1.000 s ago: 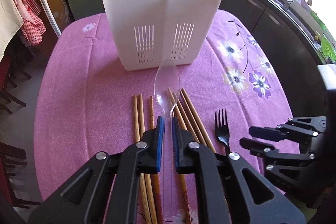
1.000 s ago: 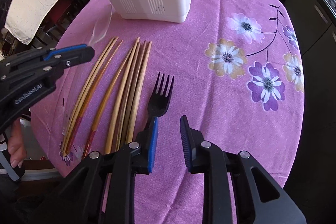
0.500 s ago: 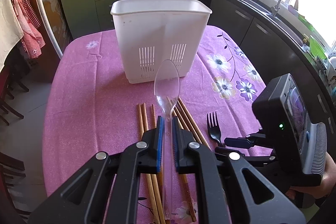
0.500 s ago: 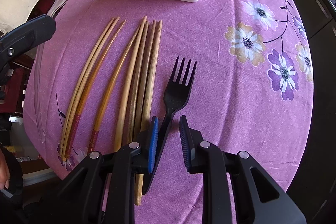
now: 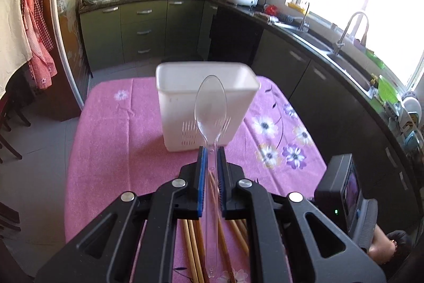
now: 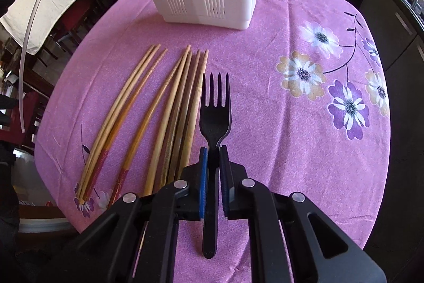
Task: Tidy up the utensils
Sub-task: 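Lift the spoon into the white holder and open the left gripper while the right lifts the fork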
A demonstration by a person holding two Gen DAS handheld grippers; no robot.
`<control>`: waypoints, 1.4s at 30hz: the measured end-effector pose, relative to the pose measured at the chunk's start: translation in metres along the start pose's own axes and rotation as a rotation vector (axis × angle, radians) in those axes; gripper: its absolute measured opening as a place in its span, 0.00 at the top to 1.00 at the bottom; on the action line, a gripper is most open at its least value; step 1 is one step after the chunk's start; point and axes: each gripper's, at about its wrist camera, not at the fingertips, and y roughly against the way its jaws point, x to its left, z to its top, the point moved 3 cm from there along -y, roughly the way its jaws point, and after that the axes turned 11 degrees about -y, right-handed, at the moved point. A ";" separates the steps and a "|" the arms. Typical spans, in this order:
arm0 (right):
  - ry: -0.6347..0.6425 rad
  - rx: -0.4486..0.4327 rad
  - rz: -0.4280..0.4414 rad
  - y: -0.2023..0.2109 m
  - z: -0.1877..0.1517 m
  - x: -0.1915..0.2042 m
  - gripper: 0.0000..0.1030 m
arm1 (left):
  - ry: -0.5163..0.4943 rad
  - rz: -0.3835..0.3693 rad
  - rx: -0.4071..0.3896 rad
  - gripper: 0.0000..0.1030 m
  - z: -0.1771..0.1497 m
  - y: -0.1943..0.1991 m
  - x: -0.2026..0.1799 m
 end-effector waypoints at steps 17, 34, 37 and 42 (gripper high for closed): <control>-0.089 -0.168 0.255 0.056 -0.008 -0.044 0.90 | 0.014 0.165 -0.433 0.92 0.134 -0.035 0.027; -0.017 -0.317 0.252 0.105 0.025 -0.021 0.90 | -0.010 0.179 -0.339 0.80 0.079 -0.093 0.035; 0.008 -0.372 0.247 0.123 0.042 -0.011 0.90 | -0.025 0.183 -0.342 0.65 0.072 -0.085 0.036; 0.052 -0.509 0.238 0.159 0.083 0.011 0.90 | -0.044 0.200 -0.375 0.65 0.065 -0.052 0.037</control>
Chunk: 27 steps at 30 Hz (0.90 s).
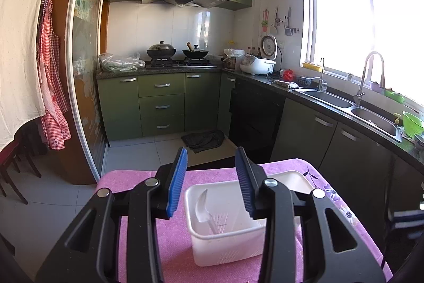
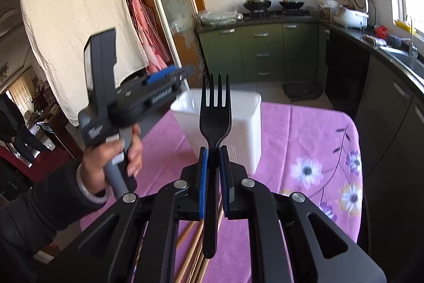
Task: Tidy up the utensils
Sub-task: 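Lift the spoon into the white holder and open the left gripper while the right lifts the fork, then lower the black fork into the white holder and open the right gripper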
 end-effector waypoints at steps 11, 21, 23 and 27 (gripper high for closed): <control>-0.002 -0.341 -0.076 -0.057 0.113 0.015 0.90 | 0.011 -0.019 -0.037 0.63 -0.010 0.108 0.018; -0.010 -0.315 -0.158 -0.117 0.081 -0.011 0.90 | 0.010 -0.029 0.077 0.62 -0.034 0.113 0.026; 0.003 -0.287 -0.171 -0.118 0.071 -0.014 0.90 | 0.015 -0.041 0.101 0.62 -0.038 0.109 0.025; 0.025 -0.244 -0.177 -0.114 0.056 -0.013 0.80 | 0.006 -0.052 0.151 0.61 -0.045 0.105 0.016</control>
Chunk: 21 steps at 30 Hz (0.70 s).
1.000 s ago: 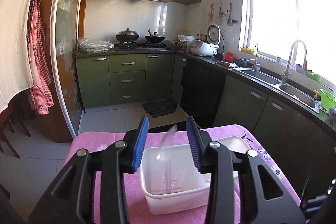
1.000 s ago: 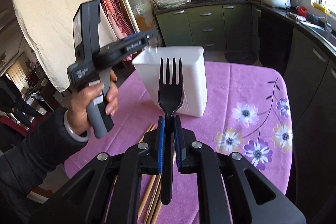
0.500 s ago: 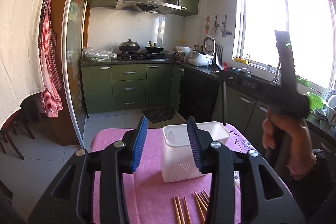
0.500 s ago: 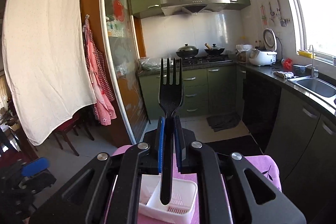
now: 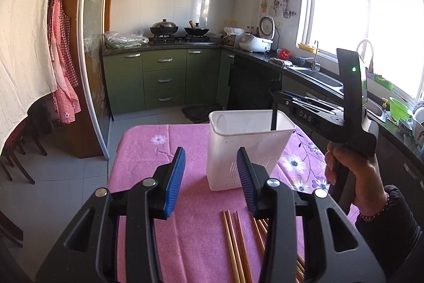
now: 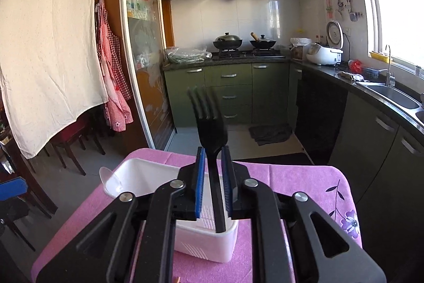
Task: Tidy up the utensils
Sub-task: 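Lower the black fork into the white holder and open the right gripper, then grasp one wooden chopstick with the left gripper and lift it upright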
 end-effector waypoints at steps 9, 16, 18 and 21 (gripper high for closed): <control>0.019 0.012 -0.020 0.085 -0.019 -0.010 0.80 | 0.002 -0.050 0.196 0.60 -0.034 -0.016 -0.018; 0.010 0.195 -0.084 0.104 -0.083 -0.046 0.80 | 0.074 -0.142 0.490 0.60 -0.084 -0.078 -0.028; 0.006 0.225 -0.095 0.103 -0.096 -0.054 0.80 | 0.072 -0.151 0.545 0.60 -0.095 -0.092 -0.031; -0.019 0.272 -0.084 0.102 -0.112 -0.064 0.77 | 0.069 -0.143 0.601 0.65 -0.105 -0.107 -0.033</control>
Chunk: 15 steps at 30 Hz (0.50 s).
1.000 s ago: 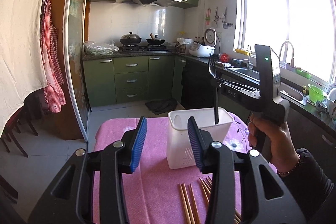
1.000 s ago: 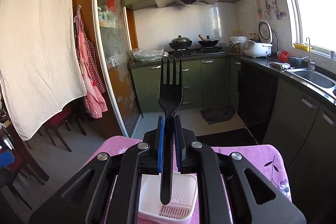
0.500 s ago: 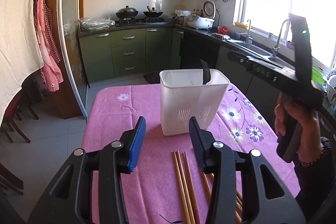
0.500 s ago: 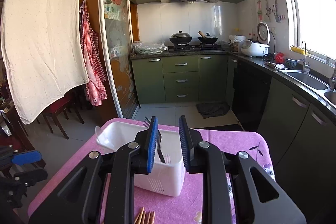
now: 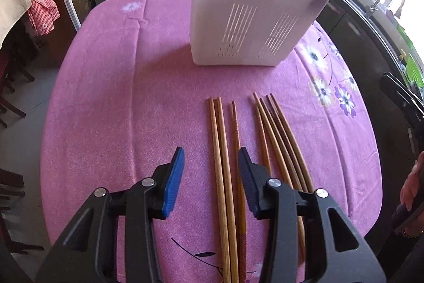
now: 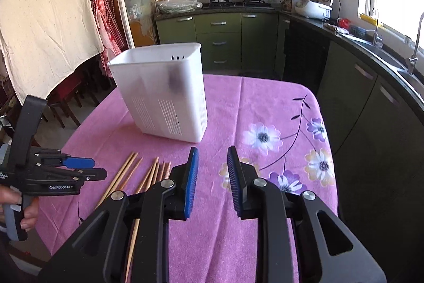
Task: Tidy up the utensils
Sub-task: 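Grasp one wooden chopstick with the left gripper and lift it upright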
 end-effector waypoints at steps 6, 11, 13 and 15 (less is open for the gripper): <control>-0.005 0.024 -0.001 -0.002 -0.013 -0.007 0.77 | -0.002 0.006 0.048 0.70 0.001 -0.015 0.002; -0.013 0.039 0.004 -0.007 -0.008 -0.006 0.77 | -0.013 0.023 0.078 0.77 0.003 -0.025 0.002; -0.012 0.041 0.003 -0.007 -0.007 -0.005 0.72 | -0.023 0.026 0.084 0.79 0.004 -0.025 0.002; -0.013 0.047 0.005 -0.009 -0.006 -0.005 0.71 | -0.030 0.037 0.089 0.79 0.005 -0.025 0.000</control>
